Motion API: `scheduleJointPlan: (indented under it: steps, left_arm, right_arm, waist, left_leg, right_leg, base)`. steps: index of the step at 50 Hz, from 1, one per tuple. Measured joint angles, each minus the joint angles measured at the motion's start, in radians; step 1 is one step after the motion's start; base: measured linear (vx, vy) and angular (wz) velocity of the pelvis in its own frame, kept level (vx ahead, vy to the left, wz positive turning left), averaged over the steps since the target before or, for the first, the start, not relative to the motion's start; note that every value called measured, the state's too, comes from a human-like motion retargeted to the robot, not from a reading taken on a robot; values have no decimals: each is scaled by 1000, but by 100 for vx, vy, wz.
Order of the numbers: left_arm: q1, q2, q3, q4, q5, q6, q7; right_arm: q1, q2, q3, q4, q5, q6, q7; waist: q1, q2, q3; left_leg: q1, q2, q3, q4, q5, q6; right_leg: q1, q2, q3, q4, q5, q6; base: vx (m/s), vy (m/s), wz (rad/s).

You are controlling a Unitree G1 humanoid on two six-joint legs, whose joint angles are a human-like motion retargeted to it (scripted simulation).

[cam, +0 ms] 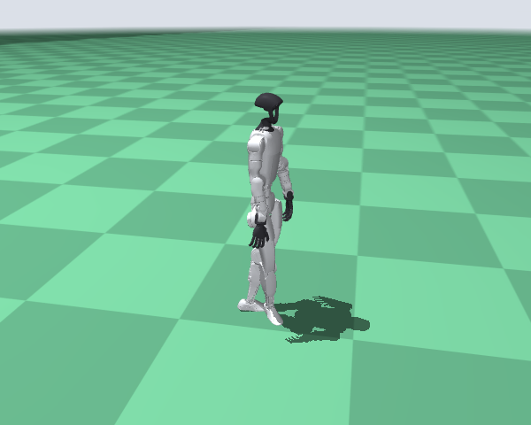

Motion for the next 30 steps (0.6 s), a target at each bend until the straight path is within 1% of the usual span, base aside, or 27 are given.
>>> scheduleJointPlan:
  steps: [2,3,5,7,10,13,15,18,20,22,25,27,30]
  left_arm:
    - [1,7,20,14,-2,1,28]
    - [4,11,27,25,-7,2,37]
    - [10,19,40,54,-18,6,40]
    - [17,28,54,86,-25,17,31]
    - [36,41,83,120,-34,40,30]
    - [68,41,132,121,-44,56,50]
    - [97,30,205,107,-57,61,83]
    - [139,1,345,98,-155,48,140]
    - [161,-12,426,101,-256,39,152]
    - [180,-16,483,102,-335,43,136]
    - [208,-10,529,96,-366,52,108]
    - [219,-1,530,85,-339,56,113]
    - [239,9,486,73,-288,48,126]
  right_arm:
    - [-11,13,3,-18,7,-9,0]
    - [-12,17,7,-23,10,-14,-4]
    - [-8,18,15,-29,6,-26,-12]
    - [1,14,14,-23,-8,-29,-25]
    - [18,7,0,10,-18,-20,-52]
    - [25,2,-32,83,27,12,-82]
    - [31,4,-65,131,83,24,-94]
    - [46,12,-112,185,210,14,-90]
    - [55,18,-128,208,294,2,-71]
    - [62,26,-126,221,343,-5,-53]
    - [71,37,-102,227,346,-15,-32]
    - [55,42,-83,230,313,-20,-20]
    - [18,40,-63,234,249,-24,-10]
  waist:
    - [-16,-13,12]
    - [-24,-21,18]
    - [-33,-36,24]
    - [-32,-36,22]
    - [-28,-28,20]
    - [-7,-29,20]
    - [7,-30,19]
    - [17,-39,18]
    - [21,-53,20]
    - [33,-70,21]
    - [71,-96,18]
    - [78,-106,30]
    - [38,-115,48]
  left_leg:
    - [-17,2,-31,-20,25,-23]
    - [-23,1,-40,-29,36,-35]
    - [-36,-3,-50,-46,57,-57]
    - [-57,11,-65,-51,69,-75]
    - [-87,36,-95,-45,82,-93]
    - [-101,48,-112,-43,91,-116]
    - [-105,50,-120,-45,99,-128]
    - [-109,42,-126,-46,106,-139]
    - [-109,27,-139,-45,110,-142]
    - [-103,16,-134,-46,109,-148]
    - [-100,4,-125,-42,104,-146]
    - [-110,5,-104,-26,104,-139]
    - [-146,12,-78,35,97,-122]
  right_leg:
    - [-57,-6,133,49,26,21]
    - [-72,1,203,55,32,44]
    - [-91,20,329,62,5,119]
    - [-89,32,361,80,-51,125]
    - [-51,47,335,88,-101,92]
    - [4,58,361,91,-122,87]
    - [39,71,413,91,-131,84]
    - [111,77,466,53,-119,89]
    - [171,66,454,3,-119,105]
    - [224,50,396,-60,-164,93]
    - [248,70,426,-136,-181,11]
    - [245,69,443,-149,-170,-1]
    - [243,58,448,-154,-160,18]
  base:
    - [-44,2,37]
    - [-34,-4,33]
    - [-31,-5,31]
    - [-26,-4,25]
    - [-22,-7,22]
    - [-17,-8,8]
    - [-13,-8,5]
    - [-10,-8,12]
    - [-11,-16,8]
    - [-14,-26,-14]
    - [-11,-24,-50]
    - [-16,-19,-11]
    - [-15,-16,55]
